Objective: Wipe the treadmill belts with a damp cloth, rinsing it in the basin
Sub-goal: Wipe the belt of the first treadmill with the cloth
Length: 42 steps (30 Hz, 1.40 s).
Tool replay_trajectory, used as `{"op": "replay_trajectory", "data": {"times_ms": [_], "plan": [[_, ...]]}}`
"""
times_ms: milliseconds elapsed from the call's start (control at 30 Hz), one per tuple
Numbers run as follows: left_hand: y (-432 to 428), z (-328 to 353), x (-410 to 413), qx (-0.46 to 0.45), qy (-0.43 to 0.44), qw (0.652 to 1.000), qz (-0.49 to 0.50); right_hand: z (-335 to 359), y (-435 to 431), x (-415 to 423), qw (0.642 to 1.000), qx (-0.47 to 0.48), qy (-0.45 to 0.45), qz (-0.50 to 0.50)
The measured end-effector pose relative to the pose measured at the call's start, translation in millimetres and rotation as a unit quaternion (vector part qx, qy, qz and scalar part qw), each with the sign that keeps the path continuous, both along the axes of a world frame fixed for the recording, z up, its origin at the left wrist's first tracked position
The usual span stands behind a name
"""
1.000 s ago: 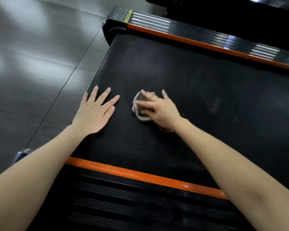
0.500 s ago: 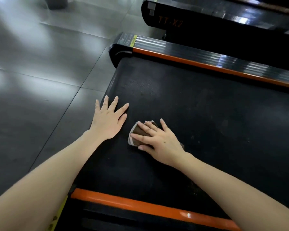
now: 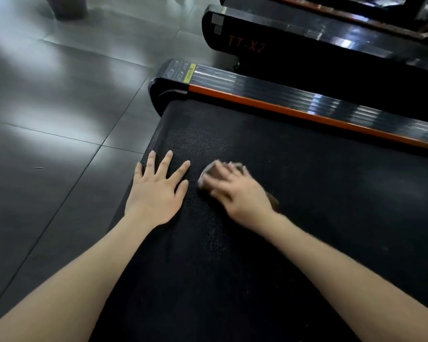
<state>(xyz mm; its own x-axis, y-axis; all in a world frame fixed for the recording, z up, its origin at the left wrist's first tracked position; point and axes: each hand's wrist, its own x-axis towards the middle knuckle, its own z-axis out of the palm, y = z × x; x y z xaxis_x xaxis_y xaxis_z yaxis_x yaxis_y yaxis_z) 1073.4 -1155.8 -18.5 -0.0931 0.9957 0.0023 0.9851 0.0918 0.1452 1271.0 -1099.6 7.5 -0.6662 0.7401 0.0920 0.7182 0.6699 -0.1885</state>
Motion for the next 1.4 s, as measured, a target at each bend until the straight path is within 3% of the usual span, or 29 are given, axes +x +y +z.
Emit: {"op": "replay_trajectory", "data": {"times_ms": [67, 133, 233, 300, 367, 433, 533, 600, 800, 1033, 1200, 1400], "plan": [[0, 0, -1, 0.003, 0.002, 1.000, -0.004, -3, -35, 9, 0.992, 0.025, 0.010, 0.124], [-1, 1, -1, 0.004, 0.003, 1.000, -0.007, -1, -8, 13, 0.989, 0.031, -0.003, 0.144], [-1, 2, -1, 0.007, -0.003, 1.000, -0.006, 7, 87, -3, 0.999, -0.004, -0.036, -0.030], [-1, 0, -1, 0.014, -0.006, 1.000, -0.006, 9, 146, -13, 0.985, -0.057, -0.026, -0.158], [0, -1, -2, 0.020, -0.001, 1.000, -0.004, 10, 171, -30, 0.975, -0.071, -0.007, -0.209], [0, -2, -3, 0.018, 0.005, 1.000, -0.011, 7, 154, -47, 0.984, -0.070, -0.012, -0.165], [1, -2, -3, 0.018, 0.014, 1.000, -0.012, 0, 94, -52, 0.999, -0.035, -0.015, 0.014], [1, -1, -3, 0.020, 0.020, 0.999, -0.015, 0, 98, -42, 0.998, -0.017, -0.018, 0.059], [0, -3, -4, 0.026, 0.030, 0.999, -0.016, 5, 197, -65, 0.983, -0.072, -0.005, -0.171], [-1, 1, -1, -0.003, 0.007, 1.000, -0.007, -2, 120, -53, 0.999, -0.027, -0.011, 0.030], [-1, 1, -2, -0.010, 0.009, 1.000, -0.002, 5, 188, -57, 0.986, -0.073, 0.015, -0.151], [-2, 9, -1, -0.030, -0.012, 0.999, 0.003, 7, 98, -52, 0.989, -0.116, 0.049, -0.076]]}}
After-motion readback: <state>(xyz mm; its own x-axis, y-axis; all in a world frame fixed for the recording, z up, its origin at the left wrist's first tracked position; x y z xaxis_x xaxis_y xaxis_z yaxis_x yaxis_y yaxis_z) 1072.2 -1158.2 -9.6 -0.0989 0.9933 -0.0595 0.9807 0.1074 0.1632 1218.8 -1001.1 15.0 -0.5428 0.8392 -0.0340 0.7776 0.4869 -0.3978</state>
